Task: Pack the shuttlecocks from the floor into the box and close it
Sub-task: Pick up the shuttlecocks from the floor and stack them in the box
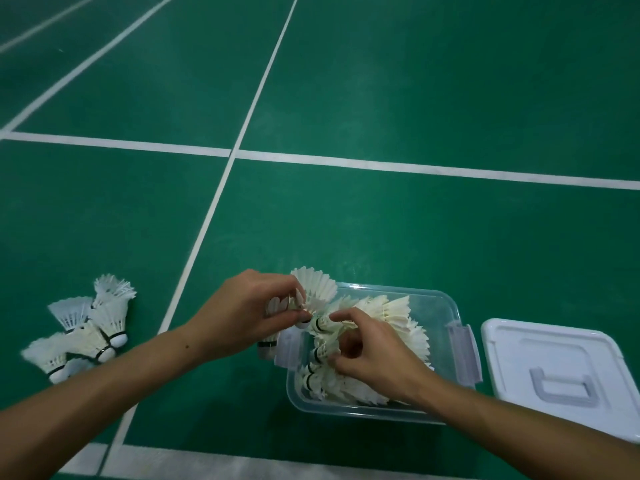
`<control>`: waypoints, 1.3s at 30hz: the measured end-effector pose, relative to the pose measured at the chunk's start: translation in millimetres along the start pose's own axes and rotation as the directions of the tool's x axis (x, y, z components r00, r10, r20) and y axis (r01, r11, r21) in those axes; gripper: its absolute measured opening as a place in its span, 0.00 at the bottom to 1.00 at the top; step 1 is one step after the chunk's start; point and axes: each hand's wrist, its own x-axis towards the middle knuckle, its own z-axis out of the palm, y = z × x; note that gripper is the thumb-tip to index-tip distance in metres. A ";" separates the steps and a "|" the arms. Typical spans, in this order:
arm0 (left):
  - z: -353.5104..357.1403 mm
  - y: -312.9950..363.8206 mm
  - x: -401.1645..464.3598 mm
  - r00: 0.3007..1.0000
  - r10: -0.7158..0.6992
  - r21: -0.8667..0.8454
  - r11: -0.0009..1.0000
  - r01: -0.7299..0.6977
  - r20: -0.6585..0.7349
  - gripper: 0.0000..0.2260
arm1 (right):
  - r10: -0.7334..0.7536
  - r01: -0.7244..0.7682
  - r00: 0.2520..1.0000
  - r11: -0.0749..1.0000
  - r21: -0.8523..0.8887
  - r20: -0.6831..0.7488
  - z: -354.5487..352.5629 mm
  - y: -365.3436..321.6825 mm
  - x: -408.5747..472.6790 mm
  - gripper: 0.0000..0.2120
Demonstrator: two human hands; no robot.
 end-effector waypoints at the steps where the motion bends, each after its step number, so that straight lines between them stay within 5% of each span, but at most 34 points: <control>1: 0.5 0.9 -0.2 1.000 0.012 0.035 0.999 -0.012 0.016 0.12 | 0.000 0.000 1.000 1.000 0.003 0.005 -2.1 -1.0 -2.8 0.30; 7: 1.7 8.9 7.3 0.992 0.065 0.139 0.987 -0.080 0.108 0.13 | -0.004 0.005 1.000 1.000 0.018 -0.027 -22.2 -6.8 -24.9 0.35; 13: 3.7 22.4 30.4 0.975 0.145 0.193 0.965 -0.177 0.171 0.10 | -0.160 0.156 0.947 0.987 -0.037 -0.280 -61.4 -25.0 -30.6 0.33; 19: 10.6 40.7 50.8 0.961 0.198 0.149 0.962 -0.229 0.195 0.09 | -0.199 0.195 0.948 0.980 -0.040 -0.249 -59.8 -20.1 -32.1 0.20; 27: 12.5 39.1 42.4 0.992 0.036 0.094 0.994 -0.048 0.117 0.21 | -0.123 0.093 0.886 0.992 -0.088 -0.447 -55.1 11.8 -53.0 0.10; 39: 14.0 21.4 14.5 0.992 -0.046 0.059 0.997 0.040 0.114 0.21 | 0.053 -0.045 0.931 0.999 0.029 -0.362 -3.3 29.7 -45.5 0.08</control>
